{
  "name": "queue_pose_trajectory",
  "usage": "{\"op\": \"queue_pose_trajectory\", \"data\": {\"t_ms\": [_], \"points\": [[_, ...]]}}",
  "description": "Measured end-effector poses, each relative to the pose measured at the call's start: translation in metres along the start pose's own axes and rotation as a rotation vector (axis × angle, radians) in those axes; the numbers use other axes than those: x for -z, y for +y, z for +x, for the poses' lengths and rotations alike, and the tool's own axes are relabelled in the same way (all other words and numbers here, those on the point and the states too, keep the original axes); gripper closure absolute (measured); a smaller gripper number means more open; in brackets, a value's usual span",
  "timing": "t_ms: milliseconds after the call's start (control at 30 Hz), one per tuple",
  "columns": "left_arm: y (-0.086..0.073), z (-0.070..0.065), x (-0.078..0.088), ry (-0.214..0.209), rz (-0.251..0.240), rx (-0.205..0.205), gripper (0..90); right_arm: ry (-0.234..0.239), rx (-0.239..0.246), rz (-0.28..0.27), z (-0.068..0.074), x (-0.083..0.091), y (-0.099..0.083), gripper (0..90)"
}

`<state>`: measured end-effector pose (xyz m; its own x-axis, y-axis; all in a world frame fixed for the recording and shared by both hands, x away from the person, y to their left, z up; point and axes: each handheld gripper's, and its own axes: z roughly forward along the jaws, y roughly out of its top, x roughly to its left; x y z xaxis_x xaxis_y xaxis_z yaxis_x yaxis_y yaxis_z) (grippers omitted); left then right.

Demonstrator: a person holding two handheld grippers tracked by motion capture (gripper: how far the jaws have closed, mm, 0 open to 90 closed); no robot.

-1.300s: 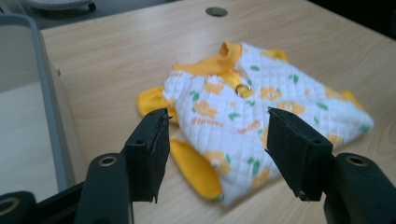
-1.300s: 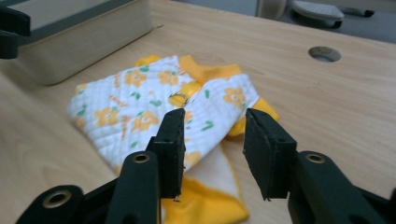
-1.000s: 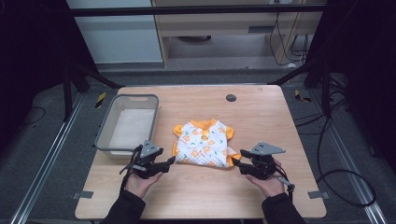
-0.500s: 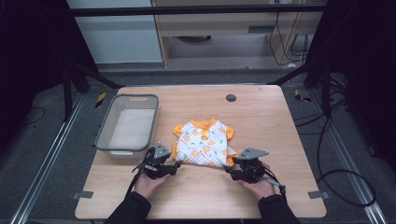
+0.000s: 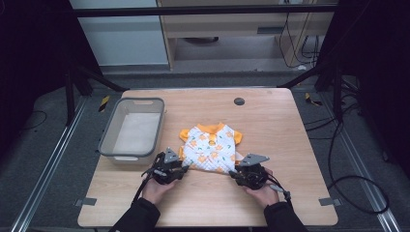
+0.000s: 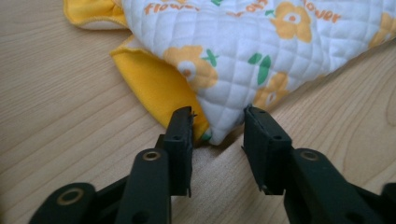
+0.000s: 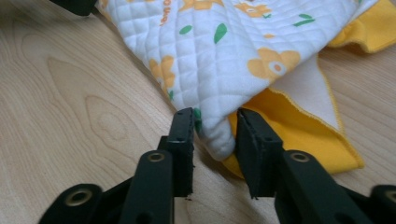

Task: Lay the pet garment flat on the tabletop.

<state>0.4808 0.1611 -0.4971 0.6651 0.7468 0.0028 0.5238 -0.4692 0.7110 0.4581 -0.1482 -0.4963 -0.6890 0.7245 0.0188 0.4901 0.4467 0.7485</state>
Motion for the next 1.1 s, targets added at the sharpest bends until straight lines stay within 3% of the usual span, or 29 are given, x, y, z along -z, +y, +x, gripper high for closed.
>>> {"op": "queue_pose_trajectory", "data": {"t_ms": [200, 467, 667, 867, 1000, 1100], "points": [[0.002, -0.004, -0.001, 0.0, 0.008, -0.014, 80.5, 0.0, 0.005, 0.005, -0.001, 0.0, 0.002, 80.7], [0.006, -0.007, 0.007, -0.055, 0.001, 0.004, 84.0, 0.026, -0.011, -0.043, -0.003, 0.012, 0.006, 82.5], [0.01, -0.013, 0.041, -0.115, -0.058, 0.029, 84.5, 0.073, -0.028, -0.098, -0.001, 0.037, 0.009, 82.7], [0.013, -0.025, 0.084, -0.16, -0.11, -0.004, 84.5, 0.162, -0.045, -0.145, 0.005, 0.069, 0.011, 82.3], [0.022, -0.02, 0.081, -0.145, -0.101, 0.018, 84.3, 0.171, -0.109, -0.145, -0.004, 0.07, 0.021, 81.8], [0.032, -0.006, 0.058, -0.11, -0.065, 0.07, 83.9, 0.144, -0.2, -0.11, -0.022, 0.051, 0.03, 80.9]]}}
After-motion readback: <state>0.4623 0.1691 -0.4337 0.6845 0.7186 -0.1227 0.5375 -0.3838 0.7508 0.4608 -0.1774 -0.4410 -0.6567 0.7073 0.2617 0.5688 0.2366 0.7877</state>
